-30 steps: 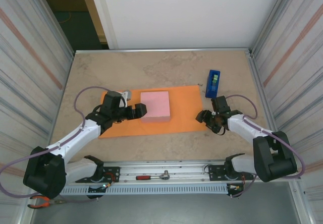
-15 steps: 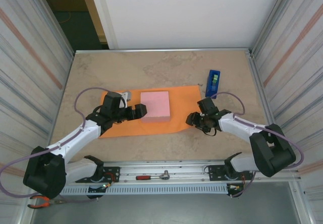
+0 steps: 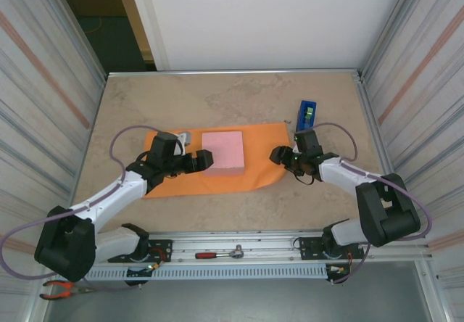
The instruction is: Wrap the gift box in paper
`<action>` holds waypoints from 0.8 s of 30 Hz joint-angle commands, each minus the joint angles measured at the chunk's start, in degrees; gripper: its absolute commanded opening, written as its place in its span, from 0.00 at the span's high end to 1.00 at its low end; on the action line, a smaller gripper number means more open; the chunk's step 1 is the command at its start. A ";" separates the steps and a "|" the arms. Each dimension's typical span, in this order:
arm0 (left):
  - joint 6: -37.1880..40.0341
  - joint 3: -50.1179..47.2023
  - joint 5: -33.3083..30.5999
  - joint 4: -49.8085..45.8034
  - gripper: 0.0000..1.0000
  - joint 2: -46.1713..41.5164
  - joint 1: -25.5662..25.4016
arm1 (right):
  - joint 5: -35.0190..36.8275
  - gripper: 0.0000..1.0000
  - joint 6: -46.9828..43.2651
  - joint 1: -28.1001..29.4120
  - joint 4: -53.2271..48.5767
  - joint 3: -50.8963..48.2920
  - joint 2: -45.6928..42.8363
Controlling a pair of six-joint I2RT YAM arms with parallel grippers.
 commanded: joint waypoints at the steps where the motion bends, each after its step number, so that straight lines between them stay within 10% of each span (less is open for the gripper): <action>1: 1.19 2.69 1.13 -0.10 0.07 0.69 -0.34 | -3.76 0.35 -3.96 -1.93 1.79 1.21 -0.79; 15: 1.60 3.26 1.32 -0.22 0.07 1.69 -0.35 | -6.77 0.49 -4.24 -3.87 -1.04 -4.09 -8.92; 24: 1.90 6.80 2.62 -2.35 0.10 2.37 -0.43 | -4.91 0.96 -2.78 2.14 -6.52 -0.18 -13.45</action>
